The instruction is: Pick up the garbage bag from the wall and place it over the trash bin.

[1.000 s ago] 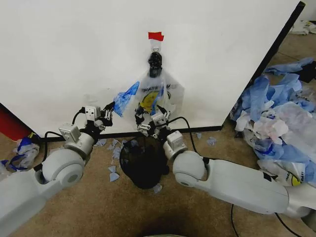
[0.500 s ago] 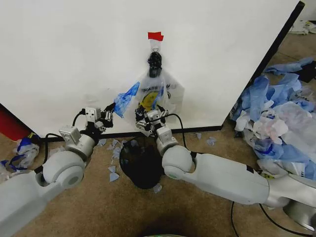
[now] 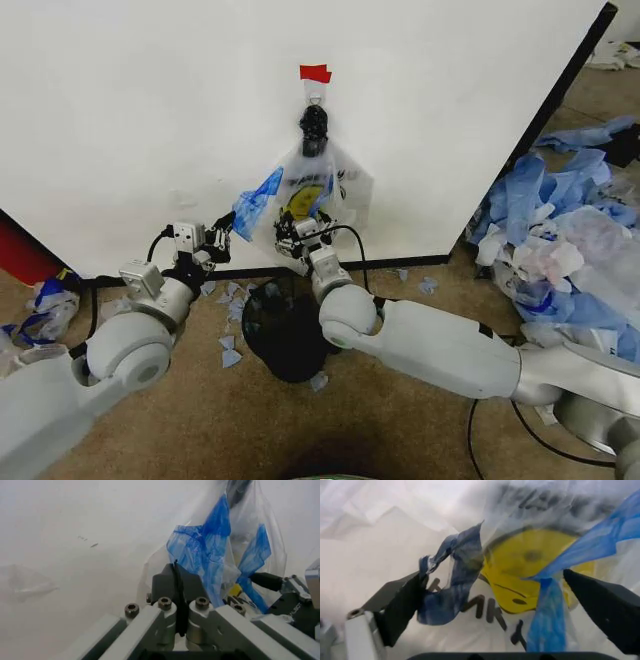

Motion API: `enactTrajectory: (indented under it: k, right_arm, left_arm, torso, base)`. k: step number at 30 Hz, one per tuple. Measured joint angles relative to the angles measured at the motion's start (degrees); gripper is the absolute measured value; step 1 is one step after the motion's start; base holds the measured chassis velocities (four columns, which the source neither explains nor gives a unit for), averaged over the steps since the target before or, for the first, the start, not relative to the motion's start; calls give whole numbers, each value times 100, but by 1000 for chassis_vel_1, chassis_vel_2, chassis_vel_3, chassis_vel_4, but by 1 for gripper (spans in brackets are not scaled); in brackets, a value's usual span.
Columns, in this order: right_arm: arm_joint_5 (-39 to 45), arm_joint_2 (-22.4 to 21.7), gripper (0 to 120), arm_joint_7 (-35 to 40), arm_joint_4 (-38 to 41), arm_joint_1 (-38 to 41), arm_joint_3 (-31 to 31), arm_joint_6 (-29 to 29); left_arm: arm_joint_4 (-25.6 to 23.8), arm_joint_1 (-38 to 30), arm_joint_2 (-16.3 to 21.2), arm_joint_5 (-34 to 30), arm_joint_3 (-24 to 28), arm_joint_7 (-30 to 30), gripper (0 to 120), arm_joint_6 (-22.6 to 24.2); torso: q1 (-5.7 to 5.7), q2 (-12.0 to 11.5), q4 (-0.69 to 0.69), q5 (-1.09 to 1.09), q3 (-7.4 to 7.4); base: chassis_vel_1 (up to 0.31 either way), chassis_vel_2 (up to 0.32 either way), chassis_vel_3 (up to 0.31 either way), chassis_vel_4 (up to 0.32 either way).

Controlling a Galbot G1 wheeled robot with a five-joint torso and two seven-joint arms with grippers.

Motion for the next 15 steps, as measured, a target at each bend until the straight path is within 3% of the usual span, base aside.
enactTrajectory:
  k: [15]
  right_arm:
    - [-14, 87, 41, 89, -250, -25, 141, -8]
  left_arm:
    - [23, 133, -44, 64, -19, -2, 0, -78]
  torso:
    - [0, 0, 0, 0, 0]
  base:
    - [0, 0, 0, 0]
